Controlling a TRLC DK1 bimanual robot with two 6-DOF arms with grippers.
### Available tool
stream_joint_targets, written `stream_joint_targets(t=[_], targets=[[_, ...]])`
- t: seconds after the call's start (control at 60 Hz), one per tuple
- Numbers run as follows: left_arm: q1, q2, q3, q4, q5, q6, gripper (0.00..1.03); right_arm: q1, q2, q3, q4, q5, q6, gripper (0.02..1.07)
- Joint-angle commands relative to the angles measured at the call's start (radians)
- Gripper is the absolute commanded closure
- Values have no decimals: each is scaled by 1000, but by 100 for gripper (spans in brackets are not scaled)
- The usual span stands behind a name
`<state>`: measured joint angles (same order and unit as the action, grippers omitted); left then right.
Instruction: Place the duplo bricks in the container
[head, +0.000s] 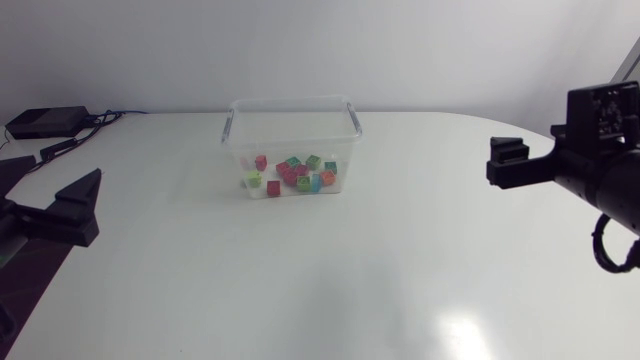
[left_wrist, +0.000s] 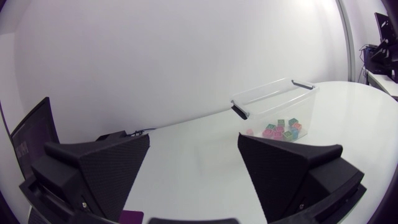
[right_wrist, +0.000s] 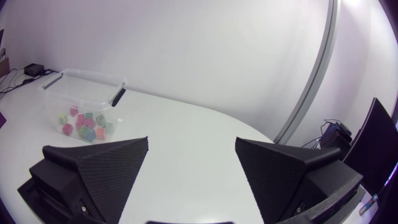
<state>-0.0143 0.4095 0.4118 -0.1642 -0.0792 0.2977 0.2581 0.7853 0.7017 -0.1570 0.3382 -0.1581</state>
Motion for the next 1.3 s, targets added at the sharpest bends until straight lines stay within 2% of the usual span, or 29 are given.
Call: stream_joint_targets(t=[0.0, 0.35, 1.283], targets=[[14, -18, -38, 18, -2, 0, 5, -31, -67, -59, 11, 10, -26, 6], [10, -123, -122, 50, -2, -4, 5, -74, -307, -207, 2, 12, -78, 6], [14, -406, -408, 163, 78, -294, 4, -256, -779, -695, 155, -334, 155, 6]])
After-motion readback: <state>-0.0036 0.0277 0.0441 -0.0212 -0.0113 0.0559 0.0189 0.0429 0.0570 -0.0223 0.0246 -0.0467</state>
